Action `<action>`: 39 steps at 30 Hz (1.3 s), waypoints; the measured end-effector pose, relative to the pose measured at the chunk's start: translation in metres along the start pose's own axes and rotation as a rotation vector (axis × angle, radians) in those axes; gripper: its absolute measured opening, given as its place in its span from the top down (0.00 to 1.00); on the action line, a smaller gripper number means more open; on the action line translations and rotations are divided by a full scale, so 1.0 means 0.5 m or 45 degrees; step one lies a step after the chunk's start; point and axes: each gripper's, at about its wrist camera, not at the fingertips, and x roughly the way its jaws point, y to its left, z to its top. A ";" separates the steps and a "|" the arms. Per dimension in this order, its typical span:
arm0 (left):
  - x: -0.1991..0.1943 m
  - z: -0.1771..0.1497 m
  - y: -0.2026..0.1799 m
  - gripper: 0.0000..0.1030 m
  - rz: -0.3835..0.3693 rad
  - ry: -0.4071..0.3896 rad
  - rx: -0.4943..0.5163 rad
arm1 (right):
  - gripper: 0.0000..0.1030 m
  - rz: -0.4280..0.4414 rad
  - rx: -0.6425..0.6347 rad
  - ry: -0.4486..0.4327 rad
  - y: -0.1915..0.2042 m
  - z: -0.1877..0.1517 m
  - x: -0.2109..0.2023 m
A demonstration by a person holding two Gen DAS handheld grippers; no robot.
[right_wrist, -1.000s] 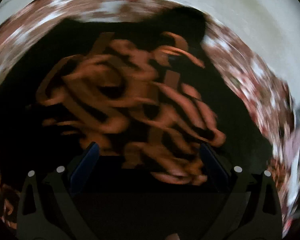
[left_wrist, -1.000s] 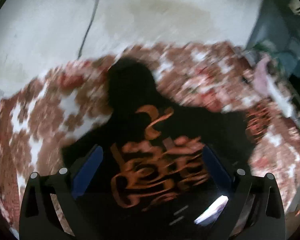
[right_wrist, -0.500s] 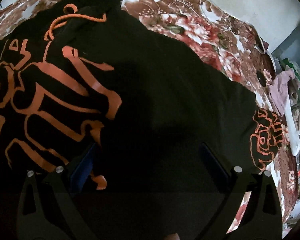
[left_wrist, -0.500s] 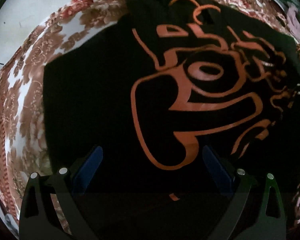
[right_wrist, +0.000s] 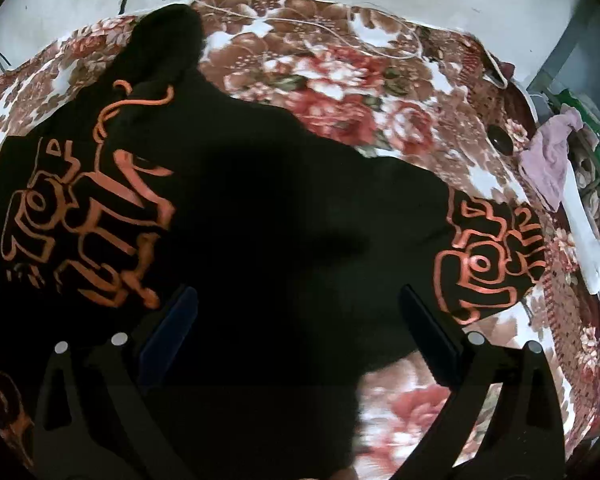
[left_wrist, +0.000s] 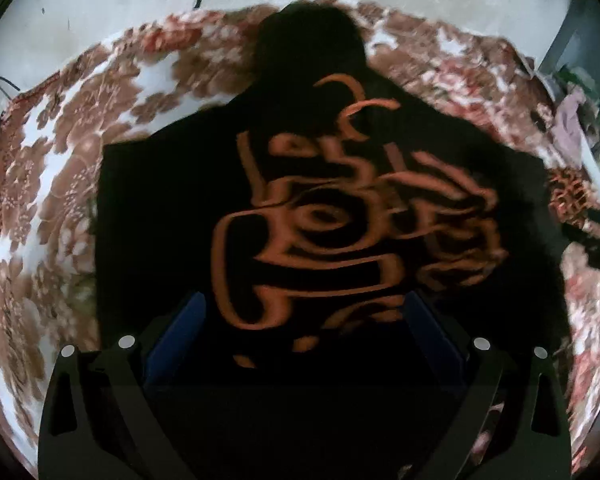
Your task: Fold large clothes
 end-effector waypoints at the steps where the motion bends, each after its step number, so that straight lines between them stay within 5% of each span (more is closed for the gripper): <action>1: -0.006 0.001 -0.024 0.06 -0.001 -0.011 -0.003 | 0.05 0.014 0.010 -0.001 -0.022 -0.007 0.004; 9: -0.054 -0.012 -0.303 0.06 -0.014 -0.094 -0.008 | 0.05 0.048 -0.001 -0.015 -0.232 -0.075 0.014; 12: -0.044 -0.012 -0.403 0.06 -0.006 -0.069 0.016 | 0.05 0.147 0.075 0.026 -0.322 -0.095 0.019; 17: -0.020 0.007 -0.533 0.06 0.015 -0.056 0.168 | 0.05 0.165 0.165 0.057 -0.458 -0.112 0.031; 25: 0.033 0.045 -0.649 0.05 -0.015 -0.041 0.281 | 0.04 0.180 0.338 0.107 -0.649 -0.131 0.105; 31: 0.094 0.048 -0.699 0.05 -0.028 0.018 0.325 | 0.04 0.416 0.586 0.241 -0.769 -0.123 0.203; 39: 0.162 0.021 -0.735 0.05 -0.037 0.096 0.376 | 0.04 0.646 1.021 0.247 -0.908 -0.110 0.282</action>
